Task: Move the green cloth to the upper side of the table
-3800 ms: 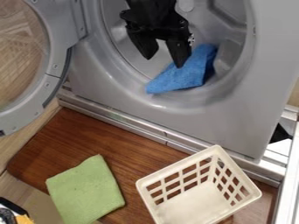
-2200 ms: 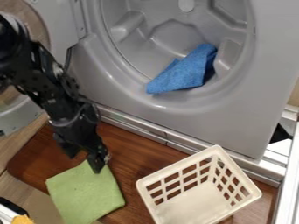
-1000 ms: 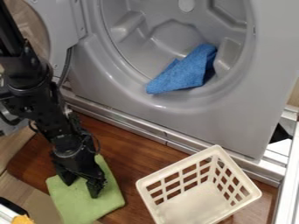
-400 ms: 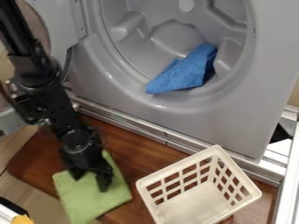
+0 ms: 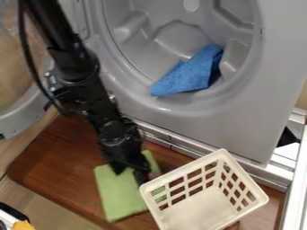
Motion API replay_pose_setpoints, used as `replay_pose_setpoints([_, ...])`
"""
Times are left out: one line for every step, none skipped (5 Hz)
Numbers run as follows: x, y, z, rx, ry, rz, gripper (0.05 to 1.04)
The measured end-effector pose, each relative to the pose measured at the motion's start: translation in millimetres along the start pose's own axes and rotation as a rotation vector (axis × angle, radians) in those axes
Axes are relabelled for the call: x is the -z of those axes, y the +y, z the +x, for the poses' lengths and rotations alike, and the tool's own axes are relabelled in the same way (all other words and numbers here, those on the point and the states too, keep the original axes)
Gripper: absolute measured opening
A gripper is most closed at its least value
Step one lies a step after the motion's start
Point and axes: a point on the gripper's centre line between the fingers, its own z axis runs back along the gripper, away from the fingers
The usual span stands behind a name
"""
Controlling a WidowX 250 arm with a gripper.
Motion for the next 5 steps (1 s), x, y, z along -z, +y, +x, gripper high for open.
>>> replay_pose_setpoints([3.8, -10.7, 13.4, 0.021, 0.003, -0.021, 1.001])
replay_pose_setpoints([3.0, -18.0, 24.9, 0.036, -0.006, -0.031, 1.000])
replay_pose_setpoints([2.2, -18.3, 30.2, 0.036, -0.009, -0.027, 1.000])
replay_pose_setpoints([1.8, -16.4, 30.4, 0.033, -0.004, -0.019, 1.000])
replay_pose_setpoints([-4.6, -16.0, 31.0, 0.051, 0.003, -0.012, 1.000])
